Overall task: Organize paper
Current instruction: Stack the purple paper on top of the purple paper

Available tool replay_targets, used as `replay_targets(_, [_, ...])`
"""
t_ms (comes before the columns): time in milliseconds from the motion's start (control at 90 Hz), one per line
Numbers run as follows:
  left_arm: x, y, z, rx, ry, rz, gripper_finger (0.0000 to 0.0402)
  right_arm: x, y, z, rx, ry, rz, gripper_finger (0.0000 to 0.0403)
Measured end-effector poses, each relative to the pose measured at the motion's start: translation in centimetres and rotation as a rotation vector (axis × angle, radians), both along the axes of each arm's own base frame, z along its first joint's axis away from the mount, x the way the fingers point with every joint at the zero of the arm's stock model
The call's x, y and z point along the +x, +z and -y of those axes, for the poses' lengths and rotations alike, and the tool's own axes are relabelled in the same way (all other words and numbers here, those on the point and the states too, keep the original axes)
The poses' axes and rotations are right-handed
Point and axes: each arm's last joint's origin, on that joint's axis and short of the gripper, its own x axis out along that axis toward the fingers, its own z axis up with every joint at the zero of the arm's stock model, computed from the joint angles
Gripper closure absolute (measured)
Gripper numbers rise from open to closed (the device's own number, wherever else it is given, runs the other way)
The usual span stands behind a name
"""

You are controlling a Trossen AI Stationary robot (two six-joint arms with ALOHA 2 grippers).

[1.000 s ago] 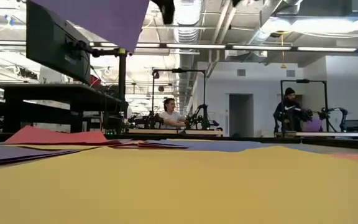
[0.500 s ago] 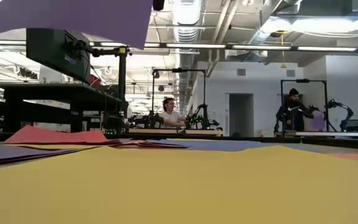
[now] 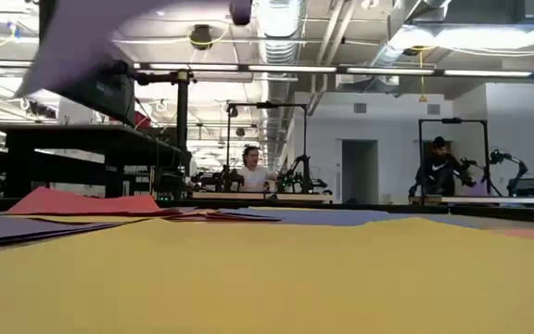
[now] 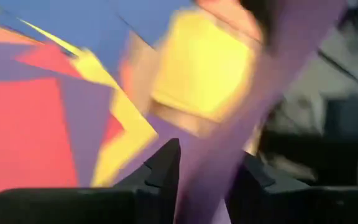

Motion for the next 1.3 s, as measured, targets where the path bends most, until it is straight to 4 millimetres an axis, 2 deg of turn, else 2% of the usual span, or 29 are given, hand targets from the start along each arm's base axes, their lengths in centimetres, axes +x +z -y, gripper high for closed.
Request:
replay_targets(167, [-3.6,1.3,-0.5,0.244,0.273,0.058,0.0318,0.1,-0.6,-0.4,0.124,0.000,-0.077,0.0403])
replay_targets(311, [-5.8,2.0,-0.5,0.277,0.406,0.165,0.0319,0.1,-1.0,0.7,0.170,-0.029,-0.132,0.0403])
replay_targets(411, [-6.8,2.3,-0.4,0.270,0.424,0.227,0.0319,0.1,-1.2,1.5,0.195,-0.035,-0.167,0.0403])
replay_targets(522, [-7.4,2.4,-0.3,0.221,0.440,0.253,0.0319,0.0,-2.0,1.6,0.197,-0.025,-0.249,0.0403])
replay_targets(689, [-7.7,2.3,0.2,0.110,0.342,0.265,0.0319,0.4,-2.5,1.0,0.280,-0.053,-0.270,0.0403])
replay_targets(811, [-7.7,2.3,0.6,0.077,0.206,0.264,0.0320,1.0,-3.4,-1.2,0.387,-0.146,-0.267,0.0403])
replay_targets(956, [-7.6,2.3,0.8,0.070,0.081,0.263,0.0320,2.5,-6.4,-5.4,0.559,-0.282,-0.296,0.0403])
replay_targets(1100, [-7.6,2.3,1.1,0.082,-0.028,0.272,0.0320,6.0,-6.6,-9.4,0.745,-0.288,-0.150,0.0403])
replay_targets(1189, [-7.7,2.2,1.1,0.114,-0.071,0.275,0.0320,8.7,-6.4,-11.7,0.781,-0.262,-0.106,0.0403])
replay_targets(1300, [-7.7,2.2,1.1,0.124,-0.081,0.274,0.0320,12.0,-7.2,-13.1,0.801,-0.235,-0.069,0.0403])
